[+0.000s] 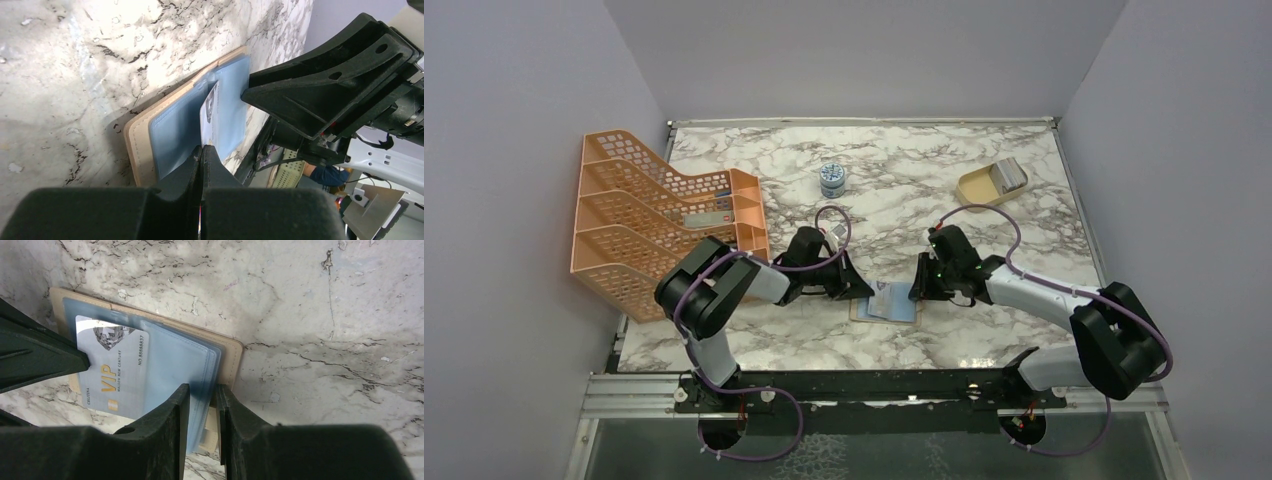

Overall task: Put the credit cards into the card holder
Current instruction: Insert the credit card into the card holder.

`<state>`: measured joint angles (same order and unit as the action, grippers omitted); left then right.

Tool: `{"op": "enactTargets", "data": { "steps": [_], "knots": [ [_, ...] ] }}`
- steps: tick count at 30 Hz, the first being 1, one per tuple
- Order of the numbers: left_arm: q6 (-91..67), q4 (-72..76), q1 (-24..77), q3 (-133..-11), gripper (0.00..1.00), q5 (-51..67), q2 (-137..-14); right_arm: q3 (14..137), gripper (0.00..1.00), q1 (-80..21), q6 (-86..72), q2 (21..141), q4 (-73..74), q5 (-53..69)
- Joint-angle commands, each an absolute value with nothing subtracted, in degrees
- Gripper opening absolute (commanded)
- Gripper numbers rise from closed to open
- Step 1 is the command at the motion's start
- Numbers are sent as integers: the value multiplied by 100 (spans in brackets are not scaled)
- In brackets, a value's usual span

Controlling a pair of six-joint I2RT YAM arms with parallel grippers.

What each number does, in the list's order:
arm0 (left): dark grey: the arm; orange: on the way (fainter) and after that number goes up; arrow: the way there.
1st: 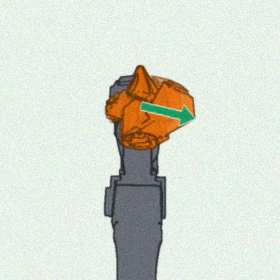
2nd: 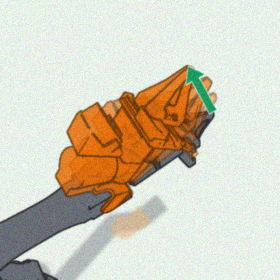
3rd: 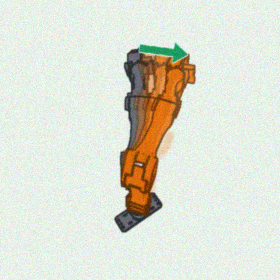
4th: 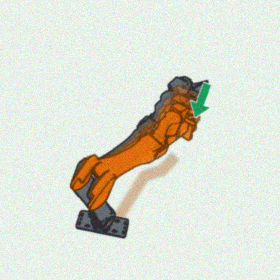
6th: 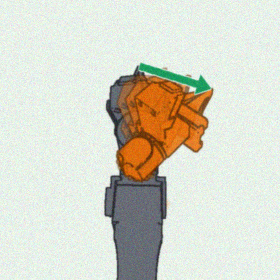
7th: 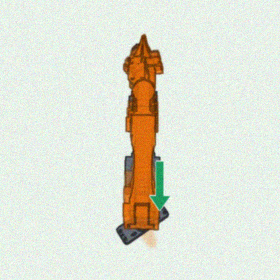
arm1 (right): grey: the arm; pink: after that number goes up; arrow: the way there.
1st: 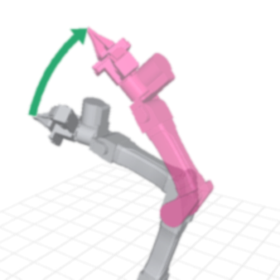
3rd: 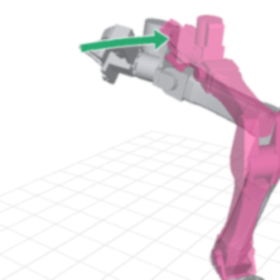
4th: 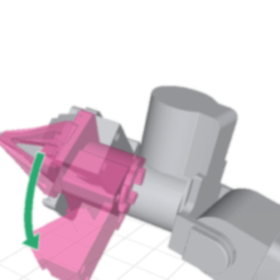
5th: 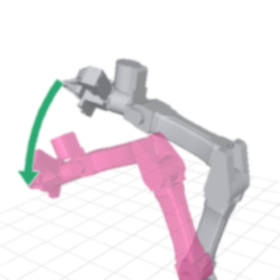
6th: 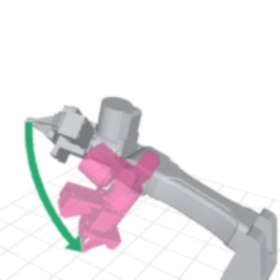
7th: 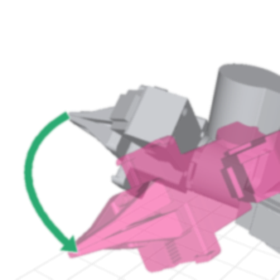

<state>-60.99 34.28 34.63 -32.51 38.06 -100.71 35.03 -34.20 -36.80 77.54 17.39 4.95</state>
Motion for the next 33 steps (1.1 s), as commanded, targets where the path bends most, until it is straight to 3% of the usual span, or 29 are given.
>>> {"op": "enactTargets", "data": {
  "steps": [1, 33],
  "knots": [
    [-6145, 3630, 3513, -3148, 0, 3587, -10207, 3386, 25, -3472, -3727, 7701, 1687, 450],
    [-6361, 3837, 3806, -3238, 0, 3115, -10327, 3448, 25, -3473, -3752, 7220, 1912, 426]
  ]
}}
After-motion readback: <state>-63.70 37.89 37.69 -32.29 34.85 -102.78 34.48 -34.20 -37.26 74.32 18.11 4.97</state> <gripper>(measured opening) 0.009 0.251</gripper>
